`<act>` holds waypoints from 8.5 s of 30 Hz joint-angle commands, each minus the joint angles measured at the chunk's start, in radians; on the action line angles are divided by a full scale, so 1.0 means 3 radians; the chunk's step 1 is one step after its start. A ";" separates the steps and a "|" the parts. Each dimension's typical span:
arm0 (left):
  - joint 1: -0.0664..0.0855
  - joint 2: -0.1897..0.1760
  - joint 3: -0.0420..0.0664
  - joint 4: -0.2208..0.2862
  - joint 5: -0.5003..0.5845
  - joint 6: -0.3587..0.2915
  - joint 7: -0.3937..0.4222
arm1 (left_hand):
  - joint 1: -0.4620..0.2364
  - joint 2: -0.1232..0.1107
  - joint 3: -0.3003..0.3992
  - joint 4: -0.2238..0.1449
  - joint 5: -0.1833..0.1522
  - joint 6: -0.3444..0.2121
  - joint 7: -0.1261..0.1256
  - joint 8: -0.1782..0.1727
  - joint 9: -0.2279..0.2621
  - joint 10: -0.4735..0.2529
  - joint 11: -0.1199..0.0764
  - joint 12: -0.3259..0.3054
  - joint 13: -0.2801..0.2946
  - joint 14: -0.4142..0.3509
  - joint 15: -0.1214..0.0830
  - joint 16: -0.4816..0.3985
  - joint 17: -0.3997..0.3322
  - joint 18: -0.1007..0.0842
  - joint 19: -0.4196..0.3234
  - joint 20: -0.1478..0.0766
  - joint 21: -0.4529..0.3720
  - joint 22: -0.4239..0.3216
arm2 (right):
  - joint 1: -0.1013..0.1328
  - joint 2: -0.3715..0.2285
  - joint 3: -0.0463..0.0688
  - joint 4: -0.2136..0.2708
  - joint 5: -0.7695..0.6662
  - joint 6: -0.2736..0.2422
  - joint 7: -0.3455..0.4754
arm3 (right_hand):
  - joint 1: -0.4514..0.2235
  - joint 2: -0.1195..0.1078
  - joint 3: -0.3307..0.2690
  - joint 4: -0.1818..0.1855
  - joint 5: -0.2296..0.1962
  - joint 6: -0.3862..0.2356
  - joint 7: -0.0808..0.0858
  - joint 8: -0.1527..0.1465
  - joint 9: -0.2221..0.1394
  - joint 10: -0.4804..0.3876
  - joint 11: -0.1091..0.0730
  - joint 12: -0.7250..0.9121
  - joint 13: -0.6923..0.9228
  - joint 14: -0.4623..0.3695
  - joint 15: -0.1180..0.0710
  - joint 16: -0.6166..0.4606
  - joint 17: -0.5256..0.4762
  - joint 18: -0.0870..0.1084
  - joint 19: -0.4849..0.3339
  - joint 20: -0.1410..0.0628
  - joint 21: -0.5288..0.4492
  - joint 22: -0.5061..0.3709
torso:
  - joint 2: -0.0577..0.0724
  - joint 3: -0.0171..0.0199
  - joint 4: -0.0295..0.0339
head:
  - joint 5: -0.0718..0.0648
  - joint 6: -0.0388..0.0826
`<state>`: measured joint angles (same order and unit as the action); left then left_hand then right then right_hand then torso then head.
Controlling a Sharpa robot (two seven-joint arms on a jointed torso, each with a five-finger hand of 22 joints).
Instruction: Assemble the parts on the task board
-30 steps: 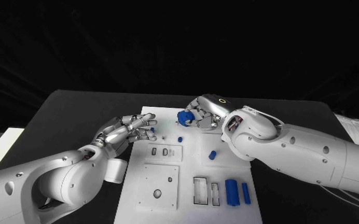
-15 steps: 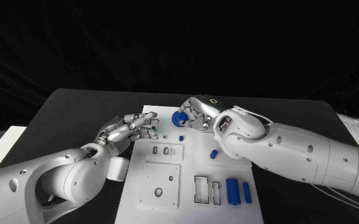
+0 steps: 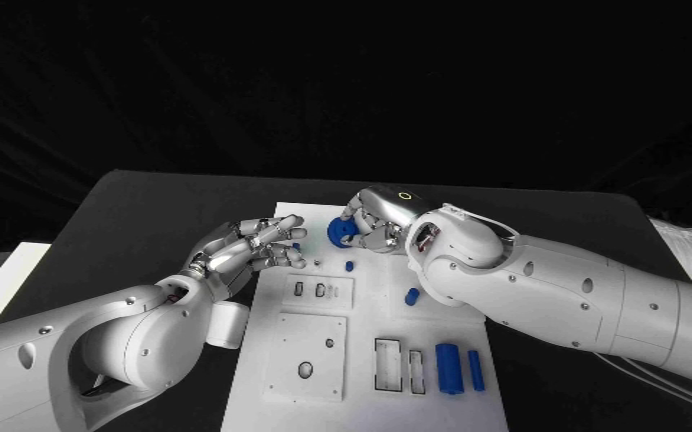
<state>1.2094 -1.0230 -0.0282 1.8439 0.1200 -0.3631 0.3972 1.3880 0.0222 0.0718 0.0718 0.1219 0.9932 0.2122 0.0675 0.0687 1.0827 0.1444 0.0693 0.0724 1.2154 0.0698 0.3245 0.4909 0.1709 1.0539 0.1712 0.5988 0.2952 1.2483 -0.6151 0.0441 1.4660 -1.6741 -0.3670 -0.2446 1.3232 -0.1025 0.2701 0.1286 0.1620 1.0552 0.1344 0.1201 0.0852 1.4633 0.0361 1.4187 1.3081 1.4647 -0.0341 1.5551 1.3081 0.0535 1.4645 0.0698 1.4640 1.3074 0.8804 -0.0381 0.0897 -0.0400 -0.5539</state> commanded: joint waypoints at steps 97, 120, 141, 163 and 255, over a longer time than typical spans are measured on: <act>-0.0006 0.0044 -0.0008 -0.0117 -0.0002 0.0095 0.0030 | 0.0002 -0.0028 0.0062 -0.0013 -0.0007 -0.0023 -0.0007 -0.0009 -0.0004 -0.0021 0.0003 -0.0014 -0.0005 -0.0035 0.0002 -0.0027 0.0019 0.0034 -0.0047 -0.0002 0.0038 0.0013 | -0.0206 -0.1364 0.0006 -0.0020 0.1558 0.0085 0.1332 | 0.0199 0.0074 -0.0686 -0.0087 0.0171 -0.0259 0.0064 -0.0190 -0.0056 -0.0035 0.0098 -0.0105 0.0400 0.0328 0.0076 -0.0006 0.0770 -0.0009 0.0026 0.0067 -0.0027 0.0039 | -0.0060 0.0097 -0.0107 | -0.0006 0.0016; -0.0006 0.0051 -0.0009 -0.0127 -0.0002 0.0096 0.0025 | 0.0002 -0.0028 0.0062 -0.0013 -0.0007 -0.0023 -0.0007 -0.0009 -0.0004 -0.0021 0.0003 -0.0014 -0.0005 -0.0035 0.0002 -0.0027 0.0019 0.0034 -0.0047 -0.0002 0.0038 0.0013 | -0.0266 -0.1263 0.0006 -0.0106 0.1513 0.0084 0.1277 | 0.0211 0.0233 -0.0615 -0.0096 0.0111 -0.0193 0.0057 -0.0171 -0.0047 -0.0008 0.0090 -0.0074 0.0426 0.0334 0.0071 0.0007 0.0794 -0.0014 0.0039 0.0064 -0.0014 0.0067 | -0.0060 0.0093 -0.0110 | 0.0000 0.0005; -0.0006 0.0046 -0.0009 -0.0128 -0.0002 0.0100 0.0012 | 0.0000 -0.0030 0.0073 -0.0018 -0.0008 -0.0023 -0.0006 -0.0009 -0.0004 -0.0021 0.0003 -0.0013 -0.0005 -0.0036 0.0001 -0.0029 0.0023 0.0035 -0.0051 -0.0002 0.0043 0.0016 | -0.0268 -0.1231 0.0007 -0.0114 0.1519 0.0056 0.1259 | 0.0274 0.0397 -0.0434 -0.0152 -0.0050 0.0061 -0.0025 -0.0073 -0.0008 0.0028 0.0022 -0.0027 0.0465 0.0341 0.0020 0.0021 0.0819 -0.0019 0.0055 0.0026 0.0005 0.0103 | -0.0061 0.0094 -0.0114 | 0.0005 0.0000; -0.0007 0.0044 -0.0011 -0.0146 0.0000 0.0113 0.0012 | 0.0000 -0.0030 0.0073 -0.0018 -0.0008 -0.0023 -0.0006 -0.0009 -0.0004 -0.0021 0.0003 -0.0013 -0.0005 -0.0036 0.0001 -0.0029 0.0023 0.0035 -0.0051 -0.0002 0.0043 0.0016 | -0.0226 -0.1215 0.0042 0.0180 0.1568 -0.0358 0.1058 | 0.0217 0.0486 -0.0236 -0.0200 -0.0042 0.0156 -0.0091 0.0008 0.0041 0.0035 -0.0039 -0.0035 0.0467 0.0348 -0.0042 0.0039 0.0852 -0.0025 0.0067 -0.0044 0.0013 0.0124 | -0.0080 0.0087 -0.0109 | 0.0007 -0.0024; -0.0006 0.0104 -0.0011 -0.0495 0.0109 0.0217 0.0087 | -0.0113 -0.0089 0.0317 -0.0089 -0.0012 -0.0052 0.0014 -0.0014 -0.0007 -0.0060 0.0033 -0.0020 -0.0013 -0.0181 0.0050 -0.0276 0.0014 0.0033 -0.0279 0.0047 0.0002 -0.0007 | -0.0439 -0.0005 -0.0122 0.0414 0.0141 0.0366 -0.0289 | -0.0255 0.0126 -0.0363 0.0004 -0.0275 -0.0153 0.0024 -0.0154 -0.0027 -0.0123 0.0067 -0.0273 0.0299 0.0344 0.0048 0.0028 0.0836 -0.0010 0.0037 0.0037 -0.0036 0.0046 | -0.0211 -0.0012 -0.0045 | 0.0181 -0.0329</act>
<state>1.2072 -0.9926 -0.0319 1.6949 0.1534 -0.3175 0.4134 1.3616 -0.0043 0.1626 0.0445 0.1218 0.9823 0.2158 0.0675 0.0680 1.0718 0.1553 0.0693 0.0698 1.1671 0.0823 0.2437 0.4965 0.1709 0.9770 0.1836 0.6020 0.2942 1.1225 -0.6156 0.0122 1.5954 -1.6208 -0.2838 -0.3003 1.2552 -0.0657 0.1615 0.1245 0.0827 1.0159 0.1411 0.0786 0.0778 1.4360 0.0560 1.3426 1.3079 1.4645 -0.0266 1.5646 1.3075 0.0535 1.4661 0.0756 1.4600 1.3081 0.8170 -0.0415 0.0761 0.0149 -0.6541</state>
